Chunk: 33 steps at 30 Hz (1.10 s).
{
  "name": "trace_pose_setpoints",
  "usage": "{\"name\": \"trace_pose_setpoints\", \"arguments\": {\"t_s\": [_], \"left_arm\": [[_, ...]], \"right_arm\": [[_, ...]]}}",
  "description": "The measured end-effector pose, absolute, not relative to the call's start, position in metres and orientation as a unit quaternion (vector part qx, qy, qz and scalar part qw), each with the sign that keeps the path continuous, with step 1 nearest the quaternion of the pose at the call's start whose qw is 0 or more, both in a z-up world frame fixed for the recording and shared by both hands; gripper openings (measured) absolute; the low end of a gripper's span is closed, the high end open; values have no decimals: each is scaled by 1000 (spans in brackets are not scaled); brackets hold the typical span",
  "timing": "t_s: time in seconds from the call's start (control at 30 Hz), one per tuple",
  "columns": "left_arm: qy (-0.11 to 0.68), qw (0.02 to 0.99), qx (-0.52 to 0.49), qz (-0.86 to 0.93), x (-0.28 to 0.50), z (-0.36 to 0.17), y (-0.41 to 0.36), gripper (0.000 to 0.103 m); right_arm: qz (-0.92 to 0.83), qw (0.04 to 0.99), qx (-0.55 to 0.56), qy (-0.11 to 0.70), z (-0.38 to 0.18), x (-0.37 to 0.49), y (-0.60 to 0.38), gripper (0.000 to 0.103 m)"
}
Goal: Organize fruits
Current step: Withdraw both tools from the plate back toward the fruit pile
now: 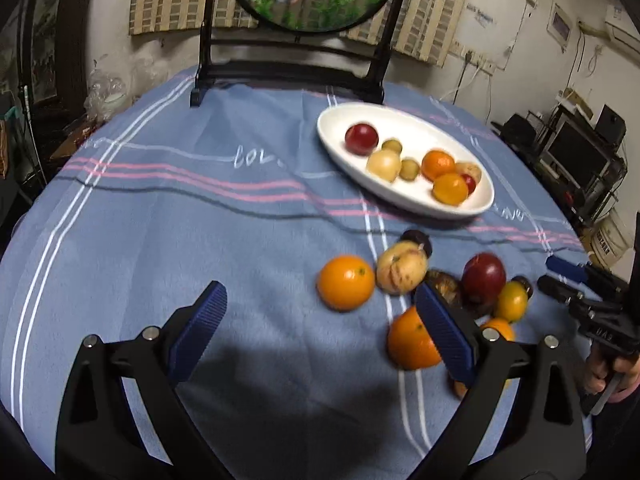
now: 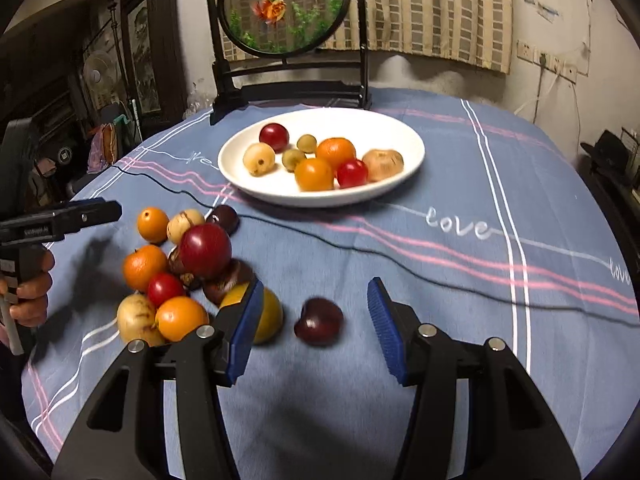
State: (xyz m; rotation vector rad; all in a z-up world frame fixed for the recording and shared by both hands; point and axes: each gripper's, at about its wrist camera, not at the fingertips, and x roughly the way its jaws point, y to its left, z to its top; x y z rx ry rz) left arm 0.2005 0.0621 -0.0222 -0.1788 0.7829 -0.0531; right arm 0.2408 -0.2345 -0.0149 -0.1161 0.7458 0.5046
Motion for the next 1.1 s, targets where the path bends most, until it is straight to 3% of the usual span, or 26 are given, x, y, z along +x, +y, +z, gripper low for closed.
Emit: {"name": "trace_pose_setpoints", "arguments": {"t_s": [0.3, 0.73, 1.1], "left_arm": [[370, 927, -53, -9, 192, -21, 53, 97], [356, 934, -17, -22, 184, -17, 39, 97], [356, 934, -9, -32, 181, -16, 33, 97]], "right_arm": [[222, 883, -69, 409, -31, 248, -232, 55], [219, 877, -91, 417, -41, 250, -226, 55], [215, 878, -99, 416, -43, 252, -223, 48]]}}
